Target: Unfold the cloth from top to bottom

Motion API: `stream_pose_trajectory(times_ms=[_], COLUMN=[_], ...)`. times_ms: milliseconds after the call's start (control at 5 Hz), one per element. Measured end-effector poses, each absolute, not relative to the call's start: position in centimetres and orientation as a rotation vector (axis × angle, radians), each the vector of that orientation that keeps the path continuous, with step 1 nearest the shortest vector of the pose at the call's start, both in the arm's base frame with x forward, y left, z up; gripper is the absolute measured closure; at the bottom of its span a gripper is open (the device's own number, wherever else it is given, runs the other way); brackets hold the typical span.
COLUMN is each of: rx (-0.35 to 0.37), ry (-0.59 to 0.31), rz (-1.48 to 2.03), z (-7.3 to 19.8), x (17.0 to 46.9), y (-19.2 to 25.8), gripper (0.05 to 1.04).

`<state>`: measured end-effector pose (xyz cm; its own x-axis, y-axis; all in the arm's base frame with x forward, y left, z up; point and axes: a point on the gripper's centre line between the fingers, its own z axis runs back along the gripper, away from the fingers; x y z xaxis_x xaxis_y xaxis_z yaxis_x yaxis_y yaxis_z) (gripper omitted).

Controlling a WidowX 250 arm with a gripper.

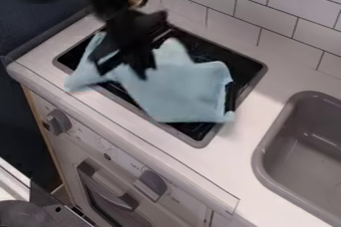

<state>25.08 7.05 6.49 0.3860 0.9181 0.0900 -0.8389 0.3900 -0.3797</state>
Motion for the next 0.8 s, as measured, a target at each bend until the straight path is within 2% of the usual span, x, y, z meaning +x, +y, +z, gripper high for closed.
stream_pose_trajectory(times_ms=[200,400,600,800], rx=[-0.343,-0.378,-0.395,-0.393], ry=[-0.324,-0.316,-0.264,-0.236], rz=[1.174,1.200,1.199,1.179], z=[4.8,3.0,1.2,0.9], x=[23.3,22.9,23.0,23.3], y=[7.2,7.5,7.3,7.1], gripper=[1.031,1.031,1.011,0.865])
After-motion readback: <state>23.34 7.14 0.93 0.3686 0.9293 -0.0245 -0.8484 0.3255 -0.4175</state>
